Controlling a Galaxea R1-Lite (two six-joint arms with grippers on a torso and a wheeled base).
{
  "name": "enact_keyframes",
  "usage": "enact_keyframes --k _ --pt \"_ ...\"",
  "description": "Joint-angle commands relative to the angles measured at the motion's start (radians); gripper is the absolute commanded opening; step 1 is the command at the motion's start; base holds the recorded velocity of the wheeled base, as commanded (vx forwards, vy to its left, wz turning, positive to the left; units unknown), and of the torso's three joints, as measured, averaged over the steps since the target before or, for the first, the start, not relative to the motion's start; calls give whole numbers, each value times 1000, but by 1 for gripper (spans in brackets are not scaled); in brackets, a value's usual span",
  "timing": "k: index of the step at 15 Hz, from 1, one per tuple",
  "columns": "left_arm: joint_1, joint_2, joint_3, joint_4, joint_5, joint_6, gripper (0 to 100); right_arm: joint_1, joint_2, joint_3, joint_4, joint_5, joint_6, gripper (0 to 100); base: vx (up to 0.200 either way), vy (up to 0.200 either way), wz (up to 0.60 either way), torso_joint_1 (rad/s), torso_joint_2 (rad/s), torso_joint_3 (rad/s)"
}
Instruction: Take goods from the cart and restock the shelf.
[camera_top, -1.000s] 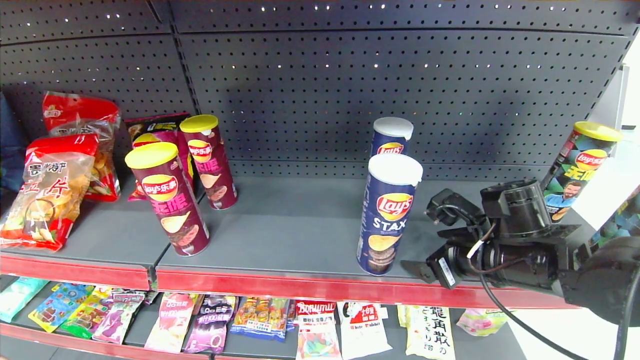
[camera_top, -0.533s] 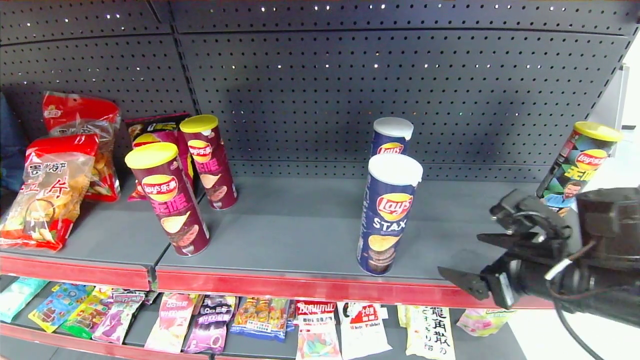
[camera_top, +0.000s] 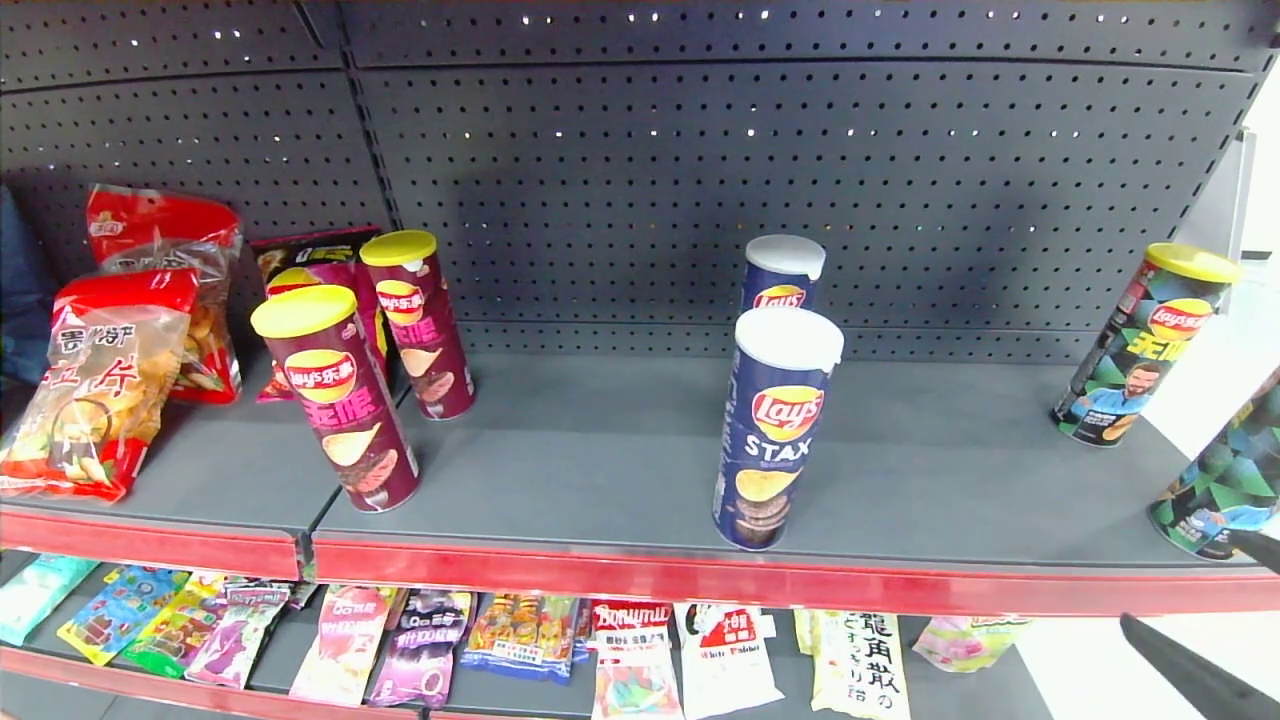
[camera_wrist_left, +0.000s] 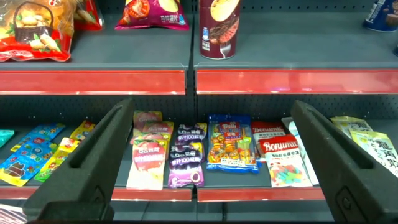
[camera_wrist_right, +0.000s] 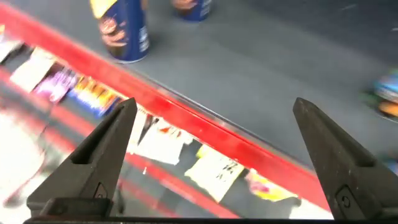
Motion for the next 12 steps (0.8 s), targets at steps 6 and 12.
enact_keyframes --k 6,12 --pt "0 1 0 0 0 0 100 -131 -591 156 264 -6 71 100 0 0 0 0 0 0" --pt "0 0 0 0 0 0 100 -196 -549 155 331 -81 145 100 0 0 0 0 0 0"
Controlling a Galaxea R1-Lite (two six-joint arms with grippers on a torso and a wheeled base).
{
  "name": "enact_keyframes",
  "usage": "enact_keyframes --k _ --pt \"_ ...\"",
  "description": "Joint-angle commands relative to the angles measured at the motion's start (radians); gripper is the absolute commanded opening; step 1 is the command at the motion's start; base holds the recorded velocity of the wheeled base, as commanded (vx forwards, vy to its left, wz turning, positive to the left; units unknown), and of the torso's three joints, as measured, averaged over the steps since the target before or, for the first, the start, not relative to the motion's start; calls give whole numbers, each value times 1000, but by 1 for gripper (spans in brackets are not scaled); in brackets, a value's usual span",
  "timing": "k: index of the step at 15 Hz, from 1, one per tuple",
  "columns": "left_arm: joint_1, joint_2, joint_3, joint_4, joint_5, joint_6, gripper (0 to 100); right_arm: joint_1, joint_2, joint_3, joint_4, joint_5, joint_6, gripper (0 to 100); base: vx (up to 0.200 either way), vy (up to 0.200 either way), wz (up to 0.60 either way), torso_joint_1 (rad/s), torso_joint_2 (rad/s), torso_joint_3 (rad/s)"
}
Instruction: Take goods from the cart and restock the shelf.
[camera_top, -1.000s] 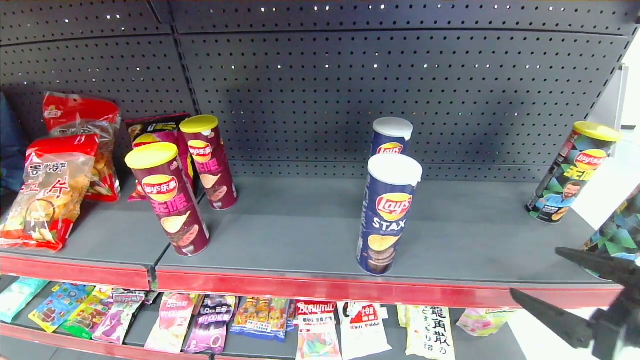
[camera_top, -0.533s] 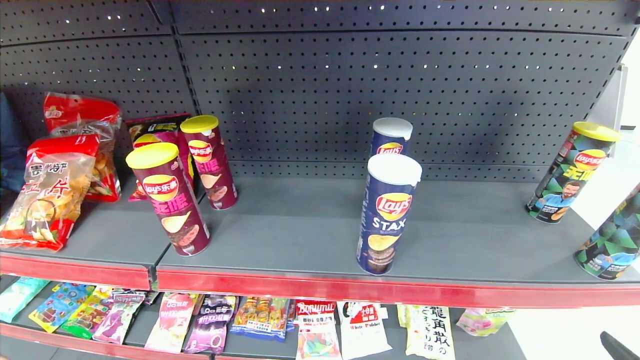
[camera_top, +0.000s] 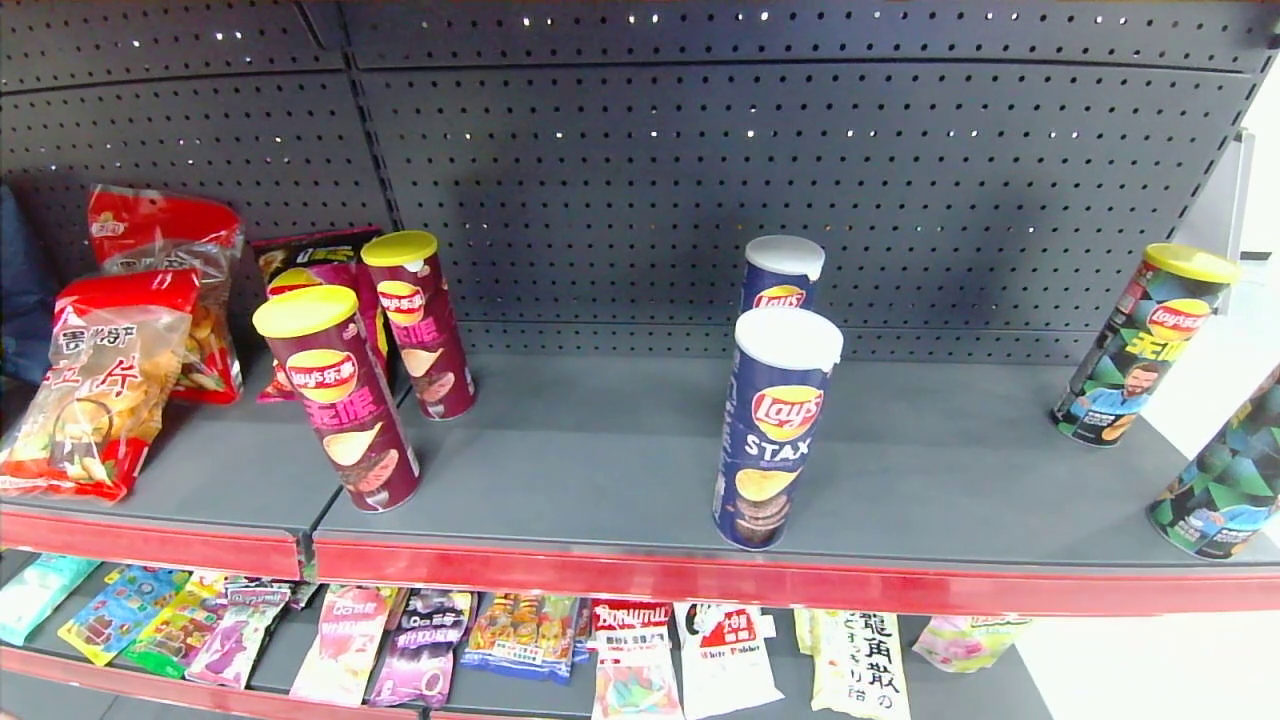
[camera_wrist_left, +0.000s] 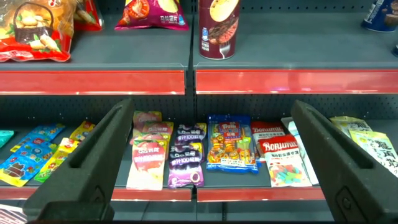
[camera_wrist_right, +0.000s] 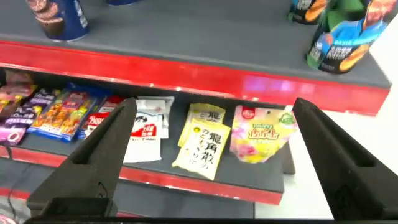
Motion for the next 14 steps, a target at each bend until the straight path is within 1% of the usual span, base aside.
enact_keyframes --k 1,2,3,5,7,8,10,12,13,14 --pt "0 0 0 0 0 0 100 -131 14 1 1 4 -3 100 0 0 0 0 0 0" --pt "0 0 0 0 0 0 100 -174 -14 2 18 15 -3 100 0 0 0 0 0 0" --pt "0 0 0 0 0 0 100 -174 -29 2 43 30 1 100 0 0 0 0 0 0" --pt "0 1 0 0 0 0 100 -171 -27 4 43 35 18 100 0 0 0 0 0 0" --pt "0 0 0 0 0 0 100 -23 -35 4 43 36 20 100 0 0 0 0 0 0" --pt "0 1 0 0 0 1 100 10 -47 4 43 36 24 100 0 0 0 0 0 0" --pt "0 0 0 0 0 0 100 -16 -66 4 44 33 50 100 0 0 0 0 0 0" --pt "0 0 0 0 0 0 100 -45 -127 4 43 30 40 100 0 0 0 0 0 0" --pt "0 0 0 0 0 0 100 -45 -127 4 41 -17 32 100 0 0 0 0 0 0" --pt "0 0 0 0 0 0 100 -45 -127 2 43 -40 41 100 0 0 0 0 0 0"
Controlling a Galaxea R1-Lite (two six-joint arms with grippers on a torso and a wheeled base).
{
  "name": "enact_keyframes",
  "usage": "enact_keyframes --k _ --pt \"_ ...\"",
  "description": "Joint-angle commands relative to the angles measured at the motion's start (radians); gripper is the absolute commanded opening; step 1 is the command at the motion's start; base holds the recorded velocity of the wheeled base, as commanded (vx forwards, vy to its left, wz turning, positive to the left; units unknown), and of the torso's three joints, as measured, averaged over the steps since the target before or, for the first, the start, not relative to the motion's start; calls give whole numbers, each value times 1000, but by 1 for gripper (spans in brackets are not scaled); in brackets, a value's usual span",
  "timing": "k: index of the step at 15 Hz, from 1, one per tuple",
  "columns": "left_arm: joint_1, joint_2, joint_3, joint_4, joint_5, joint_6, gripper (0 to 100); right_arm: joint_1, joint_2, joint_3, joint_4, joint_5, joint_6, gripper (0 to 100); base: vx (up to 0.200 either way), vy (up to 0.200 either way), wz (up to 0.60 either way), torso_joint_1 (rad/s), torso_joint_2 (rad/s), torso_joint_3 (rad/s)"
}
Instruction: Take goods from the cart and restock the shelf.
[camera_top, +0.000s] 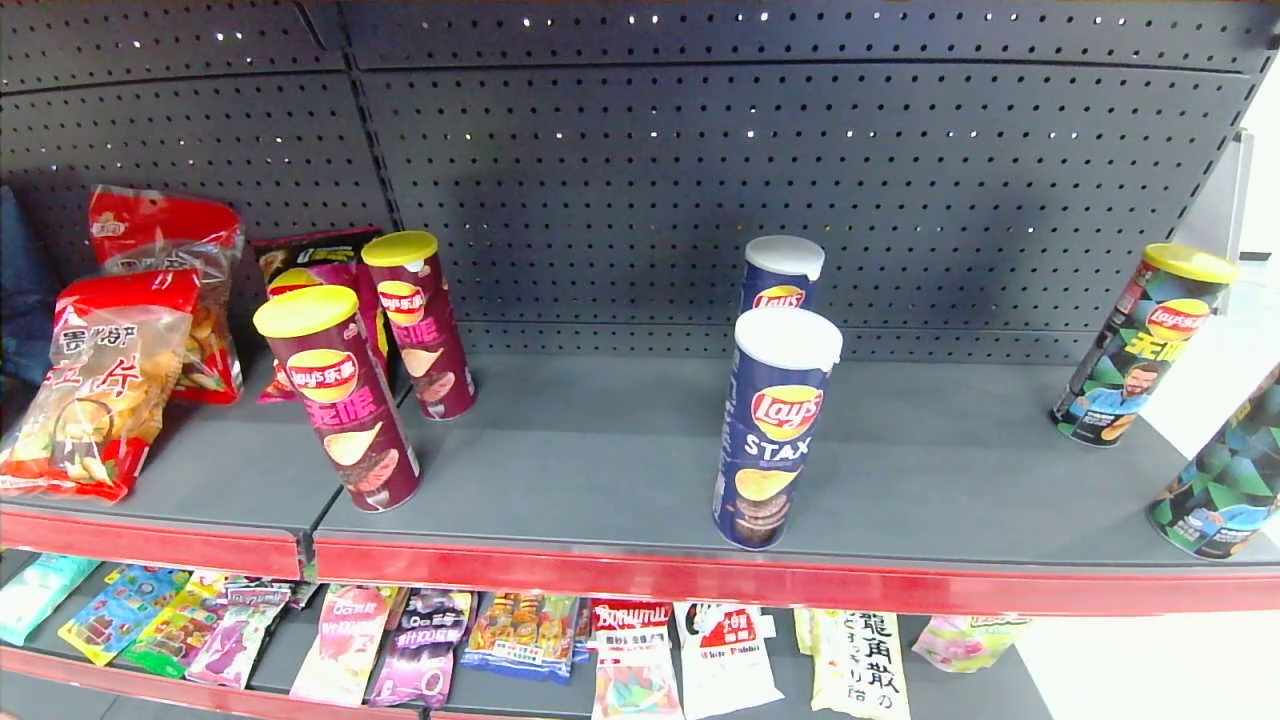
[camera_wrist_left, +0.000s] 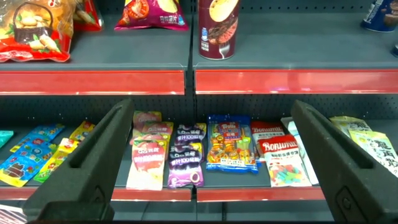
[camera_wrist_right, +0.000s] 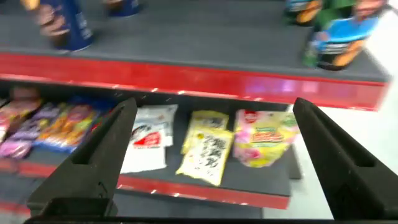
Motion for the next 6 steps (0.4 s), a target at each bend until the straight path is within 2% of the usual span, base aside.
enact_keyframes --k 1,6 --pt "0 1 0 0 0 0 100 -4 -20 -2 1 -6 7 100 0 0 0 0 0 0" --pt "0 1 0 0 0 0 100 -4 -20 -2 1 -8 13 100 0 0 0 0 0 0"
